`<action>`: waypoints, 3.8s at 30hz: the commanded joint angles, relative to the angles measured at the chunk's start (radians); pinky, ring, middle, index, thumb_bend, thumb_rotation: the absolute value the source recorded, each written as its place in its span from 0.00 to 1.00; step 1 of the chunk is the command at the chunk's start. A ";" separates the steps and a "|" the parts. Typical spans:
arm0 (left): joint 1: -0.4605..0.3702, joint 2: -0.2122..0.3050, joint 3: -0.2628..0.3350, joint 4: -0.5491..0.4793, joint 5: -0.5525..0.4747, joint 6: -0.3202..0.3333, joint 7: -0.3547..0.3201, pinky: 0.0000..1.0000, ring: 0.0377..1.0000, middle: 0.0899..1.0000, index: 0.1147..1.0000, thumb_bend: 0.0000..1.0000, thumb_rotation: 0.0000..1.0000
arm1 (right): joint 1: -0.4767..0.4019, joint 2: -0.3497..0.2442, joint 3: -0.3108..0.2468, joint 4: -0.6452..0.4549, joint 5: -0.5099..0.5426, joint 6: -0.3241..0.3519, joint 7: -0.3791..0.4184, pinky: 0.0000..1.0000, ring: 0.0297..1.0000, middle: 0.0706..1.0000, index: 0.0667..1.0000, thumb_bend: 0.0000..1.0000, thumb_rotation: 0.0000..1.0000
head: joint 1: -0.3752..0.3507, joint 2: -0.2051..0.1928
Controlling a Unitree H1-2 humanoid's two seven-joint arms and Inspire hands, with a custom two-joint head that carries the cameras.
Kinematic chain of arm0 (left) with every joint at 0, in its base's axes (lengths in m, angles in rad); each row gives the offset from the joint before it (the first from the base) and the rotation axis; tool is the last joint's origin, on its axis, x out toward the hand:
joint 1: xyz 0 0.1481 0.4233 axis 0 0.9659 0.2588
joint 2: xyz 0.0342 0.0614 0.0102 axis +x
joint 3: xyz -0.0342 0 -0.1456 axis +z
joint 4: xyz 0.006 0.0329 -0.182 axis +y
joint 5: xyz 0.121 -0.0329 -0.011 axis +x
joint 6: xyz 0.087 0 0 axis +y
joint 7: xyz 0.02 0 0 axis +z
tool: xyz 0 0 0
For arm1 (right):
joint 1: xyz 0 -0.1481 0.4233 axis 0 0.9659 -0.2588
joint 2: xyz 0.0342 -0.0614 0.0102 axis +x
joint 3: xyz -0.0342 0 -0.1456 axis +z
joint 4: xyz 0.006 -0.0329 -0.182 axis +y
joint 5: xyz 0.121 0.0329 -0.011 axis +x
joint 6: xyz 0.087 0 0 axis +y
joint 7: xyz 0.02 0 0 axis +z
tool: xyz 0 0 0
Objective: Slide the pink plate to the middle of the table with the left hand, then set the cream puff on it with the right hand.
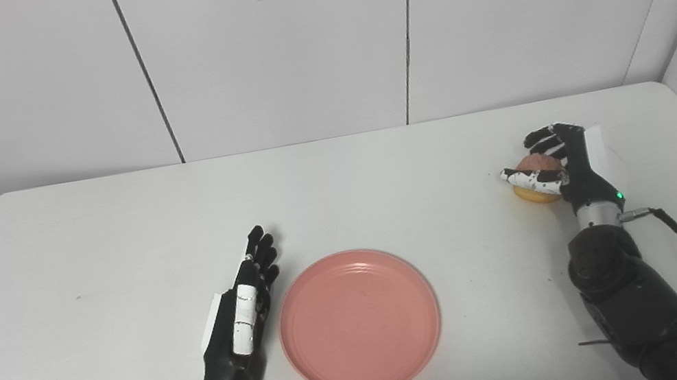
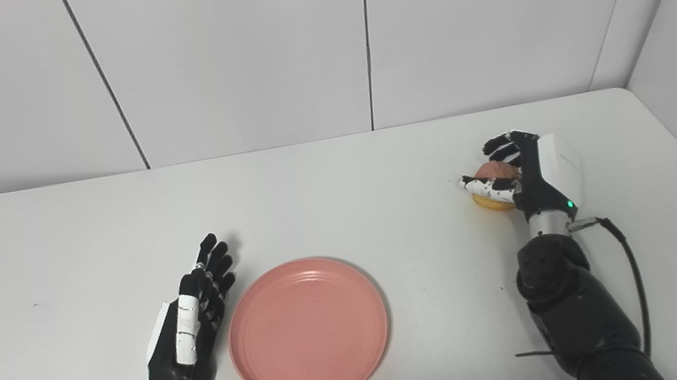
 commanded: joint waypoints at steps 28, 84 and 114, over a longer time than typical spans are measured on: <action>0.043 -0.053 -0.016 -0.008 0.067 0.003 0.052 1.00 1.00 1.00 1.00 0.74 1.00 | 0.081 0.043 0.042 -0.381 0.038 -0.236 0.100 0.37 0.40 0.48 0.46 0.51 0.00 | 0.088 0.021; 0.038 -0.101 -0.048 -0.022 0.108 0.000 0.091 1.00 1.00 1.00 1.00 0.68 1.00 | 0.314 0.160 0.300 -0.594 -0.005 -0.377 0.465 0.40 0.44 0.49 0.41 0.51 0.00 | 0.214 0.044; 0.038 -0.102 -0.049 -0.033 0.119 0.007 0.094 1.00 1.00 1.00 1.00 0.69 1.00 | 0.303 0.122 0.311 -0.617 -0.054 -0.259 0.614 0.61 0.68 0.65 0.46 0.51 0.09 | 0.219 0.048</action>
